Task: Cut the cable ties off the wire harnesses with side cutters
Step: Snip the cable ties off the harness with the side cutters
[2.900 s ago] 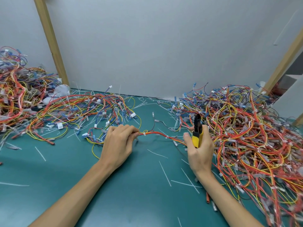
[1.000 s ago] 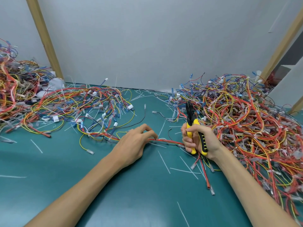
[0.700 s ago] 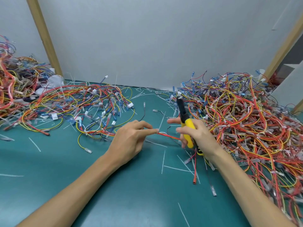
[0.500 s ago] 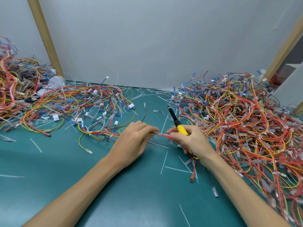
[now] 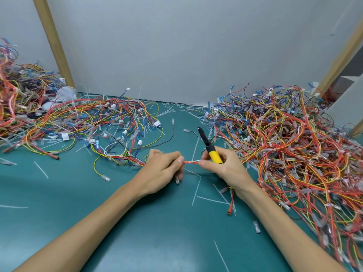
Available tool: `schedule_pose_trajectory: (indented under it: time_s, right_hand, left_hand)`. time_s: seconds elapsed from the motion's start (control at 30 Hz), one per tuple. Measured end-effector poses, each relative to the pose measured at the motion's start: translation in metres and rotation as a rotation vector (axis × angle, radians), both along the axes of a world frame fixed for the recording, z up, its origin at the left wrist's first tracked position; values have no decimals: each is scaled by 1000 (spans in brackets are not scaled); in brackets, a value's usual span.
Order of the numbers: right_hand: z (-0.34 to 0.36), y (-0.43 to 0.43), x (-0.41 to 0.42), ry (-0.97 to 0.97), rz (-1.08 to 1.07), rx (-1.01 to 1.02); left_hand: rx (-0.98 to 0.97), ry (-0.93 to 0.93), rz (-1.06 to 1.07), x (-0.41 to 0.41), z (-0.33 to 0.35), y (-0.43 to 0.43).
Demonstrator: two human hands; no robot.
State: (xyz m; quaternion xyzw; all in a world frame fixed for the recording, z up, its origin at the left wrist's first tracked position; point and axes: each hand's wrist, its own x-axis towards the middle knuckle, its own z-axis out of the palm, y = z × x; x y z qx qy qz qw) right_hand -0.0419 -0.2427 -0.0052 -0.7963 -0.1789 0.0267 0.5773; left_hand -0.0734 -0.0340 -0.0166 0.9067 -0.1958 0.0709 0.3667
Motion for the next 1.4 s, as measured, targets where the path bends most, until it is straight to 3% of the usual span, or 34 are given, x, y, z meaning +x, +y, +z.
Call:
schedule_pose_trajectory:
  time_s: [0.13,0.4,0.7,0.9,1.4]
  right_hand:
    - [5,-4,-1,146,2,198]
    - [5,-17,8,374,36,633]
    - [5,-16,6,399,-33,582]
    - [5,-16,8,435,-1,675]
    - [8,-21,7,452,13,693]
  left_hand:
    - [115,-104,47,-1,-5,0]
    - [163,-194,83,1,-9,-1]
    - [171,-200,78,3,-10,1]
    - [171,-199,74,2,-10,0]
    - [192,-167,69,3,-9,1]
